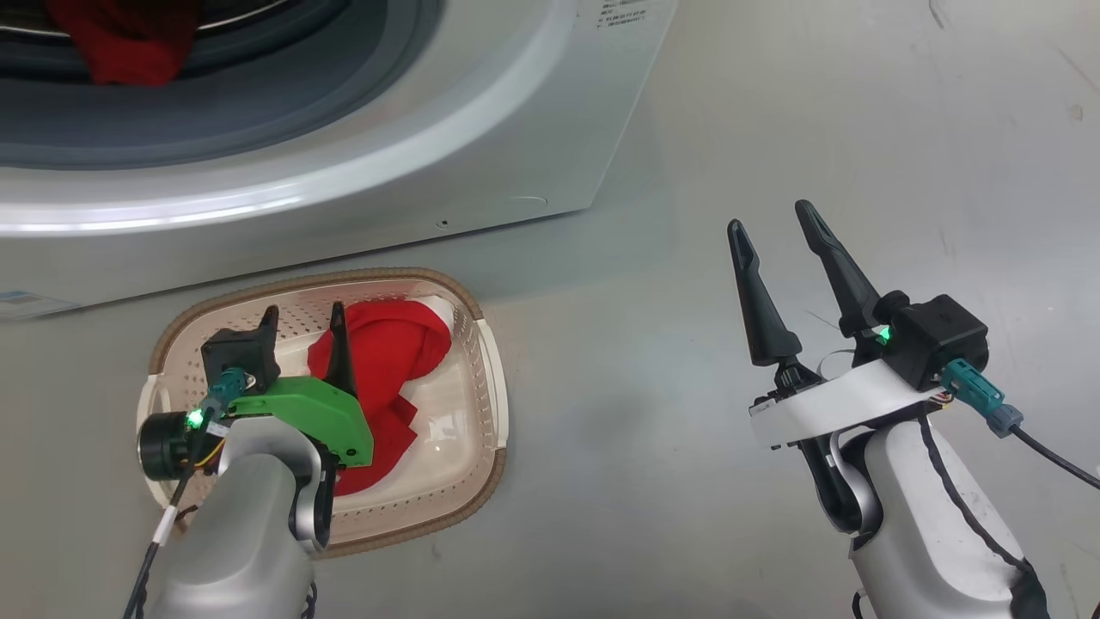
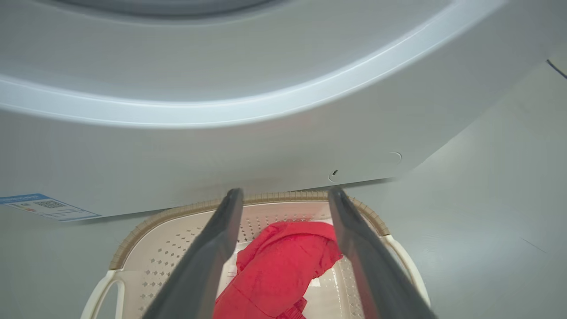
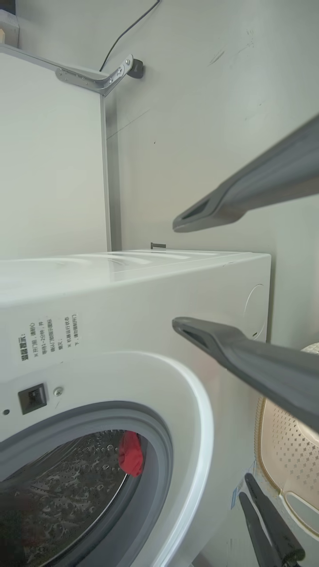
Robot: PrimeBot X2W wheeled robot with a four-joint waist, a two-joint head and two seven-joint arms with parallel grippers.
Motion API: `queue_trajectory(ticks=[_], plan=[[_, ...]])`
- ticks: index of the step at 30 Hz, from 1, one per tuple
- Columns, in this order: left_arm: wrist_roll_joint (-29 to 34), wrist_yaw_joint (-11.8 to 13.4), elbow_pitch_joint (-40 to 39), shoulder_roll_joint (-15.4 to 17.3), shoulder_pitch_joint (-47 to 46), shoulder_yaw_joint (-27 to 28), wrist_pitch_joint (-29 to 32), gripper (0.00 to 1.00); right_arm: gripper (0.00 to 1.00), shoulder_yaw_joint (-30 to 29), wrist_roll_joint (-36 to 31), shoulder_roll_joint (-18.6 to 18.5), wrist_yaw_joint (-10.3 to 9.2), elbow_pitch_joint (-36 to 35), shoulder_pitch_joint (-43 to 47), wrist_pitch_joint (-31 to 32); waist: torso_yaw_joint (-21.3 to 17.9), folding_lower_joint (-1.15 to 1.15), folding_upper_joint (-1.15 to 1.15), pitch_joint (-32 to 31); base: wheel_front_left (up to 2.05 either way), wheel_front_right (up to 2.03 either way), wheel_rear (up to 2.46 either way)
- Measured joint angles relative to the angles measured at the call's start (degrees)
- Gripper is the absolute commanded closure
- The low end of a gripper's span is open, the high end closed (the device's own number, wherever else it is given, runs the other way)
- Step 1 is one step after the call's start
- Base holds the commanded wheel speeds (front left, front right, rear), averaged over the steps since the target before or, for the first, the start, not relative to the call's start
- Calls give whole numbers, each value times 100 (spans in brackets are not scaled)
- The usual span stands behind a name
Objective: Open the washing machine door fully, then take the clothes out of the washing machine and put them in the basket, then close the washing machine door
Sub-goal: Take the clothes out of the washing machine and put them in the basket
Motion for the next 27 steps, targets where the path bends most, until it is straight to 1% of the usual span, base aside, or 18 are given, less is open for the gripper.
queue_trajectory(ticks=[10,19,27], plan=[[29,0,-704,-1,18,-21,-49,0,0,-183,-54,1,0,42,135,0,121,0,0,-391,0,0,0],[367,0,-1727,-2,194,44,-49,0,0,-338,-98,2,0,103,358,0,268,0,0,-766,0,0,0],[678,0,-2316,-1,630,216,-51,0,0,-475,-121,13,0,105,589,0,388,0,0,-1099,0,0,0]])
